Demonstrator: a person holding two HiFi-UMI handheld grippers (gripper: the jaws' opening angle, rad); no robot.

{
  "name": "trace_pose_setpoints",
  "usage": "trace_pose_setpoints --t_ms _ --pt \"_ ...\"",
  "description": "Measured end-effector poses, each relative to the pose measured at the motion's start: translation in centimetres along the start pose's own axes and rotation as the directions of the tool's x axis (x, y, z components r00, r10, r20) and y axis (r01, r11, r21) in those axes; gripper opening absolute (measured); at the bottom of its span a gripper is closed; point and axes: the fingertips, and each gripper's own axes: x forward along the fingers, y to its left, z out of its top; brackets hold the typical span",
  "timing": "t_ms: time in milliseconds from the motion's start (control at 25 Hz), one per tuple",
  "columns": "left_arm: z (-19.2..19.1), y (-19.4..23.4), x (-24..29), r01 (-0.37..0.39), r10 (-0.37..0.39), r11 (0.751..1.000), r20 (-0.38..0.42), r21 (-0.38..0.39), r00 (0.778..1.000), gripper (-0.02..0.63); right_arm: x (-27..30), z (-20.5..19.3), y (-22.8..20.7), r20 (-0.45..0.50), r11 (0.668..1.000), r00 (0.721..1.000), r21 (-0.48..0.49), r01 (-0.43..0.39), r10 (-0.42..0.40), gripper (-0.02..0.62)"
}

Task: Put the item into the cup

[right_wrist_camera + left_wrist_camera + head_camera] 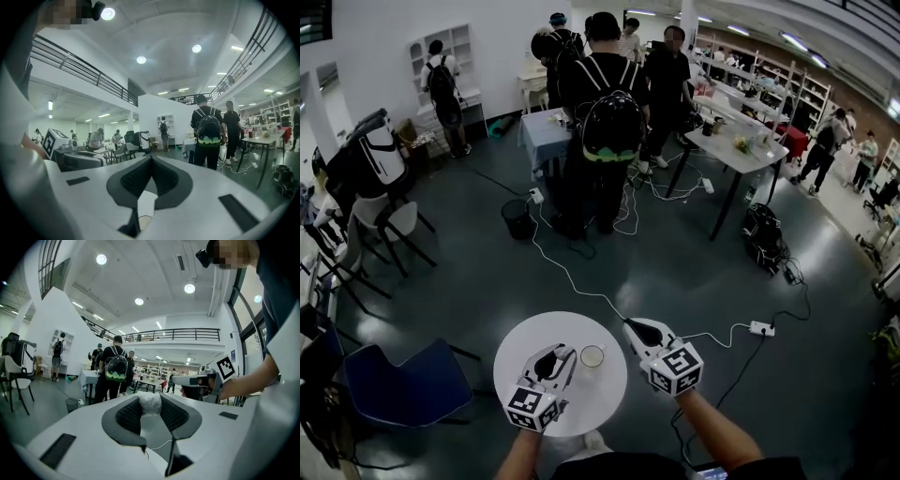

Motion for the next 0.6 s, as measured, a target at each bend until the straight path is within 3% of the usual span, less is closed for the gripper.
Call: trace_pose_setpoints --t_ms 600 --pt "-3.6 2.6 0.3 0.055 -0.056 0.998 -0.051 -0.029 0.997 0.120 1.7 -3.5 -0.5 -0.049 0.998 0.997 0.032 0.059 -0.057 0.017"
